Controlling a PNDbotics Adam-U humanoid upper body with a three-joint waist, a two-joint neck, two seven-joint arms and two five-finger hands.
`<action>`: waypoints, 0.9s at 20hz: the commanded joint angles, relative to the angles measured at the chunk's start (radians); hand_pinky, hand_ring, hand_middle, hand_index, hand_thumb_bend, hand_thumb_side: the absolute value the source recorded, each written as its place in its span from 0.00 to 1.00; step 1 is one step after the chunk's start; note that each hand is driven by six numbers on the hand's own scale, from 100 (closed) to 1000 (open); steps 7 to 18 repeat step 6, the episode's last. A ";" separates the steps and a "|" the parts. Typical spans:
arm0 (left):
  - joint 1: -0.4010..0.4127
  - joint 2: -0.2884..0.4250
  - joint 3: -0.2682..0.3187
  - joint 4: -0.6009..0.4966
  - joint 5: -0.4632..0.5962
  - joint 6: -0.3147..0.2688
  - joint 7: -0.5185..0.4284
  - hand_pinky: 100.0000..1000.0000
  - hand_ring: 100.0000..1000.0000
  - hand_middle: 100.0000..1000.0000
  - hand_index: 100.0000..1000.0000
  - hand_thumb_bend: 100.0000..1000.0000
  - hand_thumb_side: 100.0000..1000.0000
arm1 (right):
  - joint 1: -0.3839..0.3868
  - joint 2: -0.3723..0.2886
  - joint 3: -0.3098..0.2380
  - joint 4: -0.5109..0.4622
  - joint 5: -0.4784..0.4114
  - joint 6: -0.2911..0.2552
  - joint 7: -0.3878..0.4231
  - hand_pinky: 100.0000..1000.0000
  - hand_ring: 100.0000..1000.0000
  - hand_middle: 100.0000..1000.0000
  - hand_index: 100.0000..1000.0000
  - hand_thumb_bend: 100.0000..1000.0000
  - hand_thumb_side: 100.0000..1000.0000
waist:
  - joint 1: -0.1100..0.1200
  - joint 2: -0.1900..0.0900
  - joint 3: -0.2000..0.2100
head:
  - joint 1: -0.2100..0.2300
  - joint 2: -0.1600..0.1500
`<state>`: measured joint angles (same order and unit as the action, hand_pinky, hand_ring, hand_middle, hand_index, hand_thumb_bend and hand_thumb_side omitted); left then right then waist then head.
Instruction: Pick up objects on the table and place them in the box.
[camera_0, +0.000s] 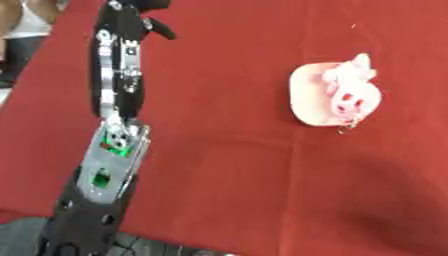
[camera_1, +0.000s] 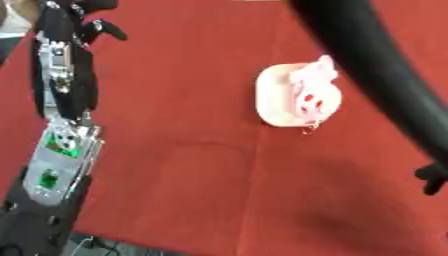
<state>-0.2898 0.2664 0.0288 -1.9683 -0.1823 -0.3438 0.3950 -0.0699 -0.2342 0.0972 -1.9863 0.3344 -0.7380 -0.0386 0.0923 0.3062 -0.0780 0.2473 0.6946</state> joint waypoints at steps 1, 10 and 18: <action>-0.001 0.001 -0.002 -0.017 0.012 -0.001 -0.007 0.34 0.64 0.68 0.74 0.00 0.88 | -0.003 -0.020 -0.003 -0.014 -0.007 -0.002 -0.006 0.19 0.45 0.75 0.83 0.00 0.65 | -0.004 -0.024 -0.002 | 0.007 -0.028; 0.009 -0.004 -0.002 -0.012 0.017 0.002 -0.009 0.33 0.63 0.67 0.74 0.00 0.88 | -0.006 -0.024 0.002 -0.014 -0.011 -0.002 0.002 0.19 0.44 0.75 0.83 0.00 0.65 | 0.001 -0.021 -0.009 | -0.036 -0.063; 0.009 -0.004 -0.002 -0.012 0.017 0.002 -0.009 0.33 0.63 0.67 0.74 0.00 0.88 | -0.006 -0.024 0.002 -0.014 -0.011 -0.002 0.002 0.19 0.44 0.75 0.83 0.00 0.65 | 0.001 -0.021 -0.009 | -0.036 -0.063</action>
